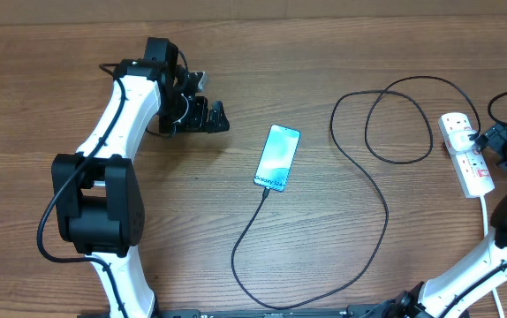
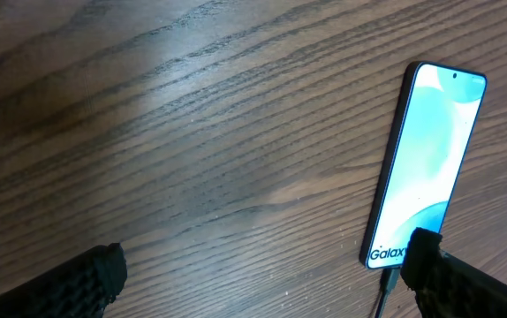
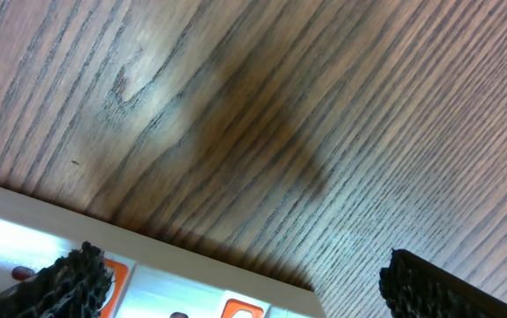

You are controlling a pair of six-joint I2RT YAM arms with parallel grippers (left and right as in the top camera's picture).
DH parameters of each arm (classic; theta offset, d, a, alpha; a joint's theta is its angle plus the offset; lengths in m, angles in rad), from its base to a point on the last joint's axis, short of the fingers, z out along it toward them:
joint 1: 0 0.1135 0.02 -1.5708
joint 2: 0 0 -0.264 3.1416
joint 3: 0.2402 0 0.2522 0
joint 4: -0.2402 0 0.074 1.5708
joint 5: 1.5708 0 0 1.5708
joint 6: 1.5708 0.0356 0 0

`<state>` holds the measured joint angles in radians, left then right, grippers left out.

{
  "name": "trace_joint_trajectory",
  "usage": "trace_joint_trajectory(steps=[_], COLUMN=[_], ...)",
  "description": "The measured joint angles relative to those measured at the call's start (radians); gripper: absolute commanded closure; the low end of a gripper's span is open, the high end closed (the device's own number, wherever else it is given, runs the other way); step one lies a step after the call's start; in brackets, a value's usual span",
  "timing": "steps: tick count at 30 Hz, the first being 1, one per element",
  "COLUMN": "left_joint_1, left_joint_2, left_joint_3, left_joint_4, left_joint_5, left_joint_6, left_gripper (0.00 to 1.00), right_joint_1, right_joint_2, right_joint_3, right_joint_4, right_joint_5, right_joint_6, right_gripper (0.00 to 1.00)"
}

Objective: Plug charger to phone and switch on socket

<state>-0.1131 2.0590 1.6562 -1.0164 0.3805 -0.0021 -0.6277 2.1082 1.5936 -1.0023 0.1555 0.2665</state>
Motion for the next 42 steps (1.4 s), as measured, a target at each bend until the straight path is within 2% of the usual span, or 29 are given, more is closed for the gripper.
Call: trace_joint_trajectory(steps=[42], left_joint_1=[0.000], left_joint_2=[0.000], left_joint_3=[0.000], left_joint_4=[0.000], left_joint_5=[0.000], left_joint_6=[0.000], left_gripper=[0.00], right_joint_1=[-0.019], right_joint_2=[-0.003], right_joint_3=[0.000], right_joint_4=[-0.064], right_joint_5=[-0.100], right_joint_6=[-0.034], right_gripper=[0.00])
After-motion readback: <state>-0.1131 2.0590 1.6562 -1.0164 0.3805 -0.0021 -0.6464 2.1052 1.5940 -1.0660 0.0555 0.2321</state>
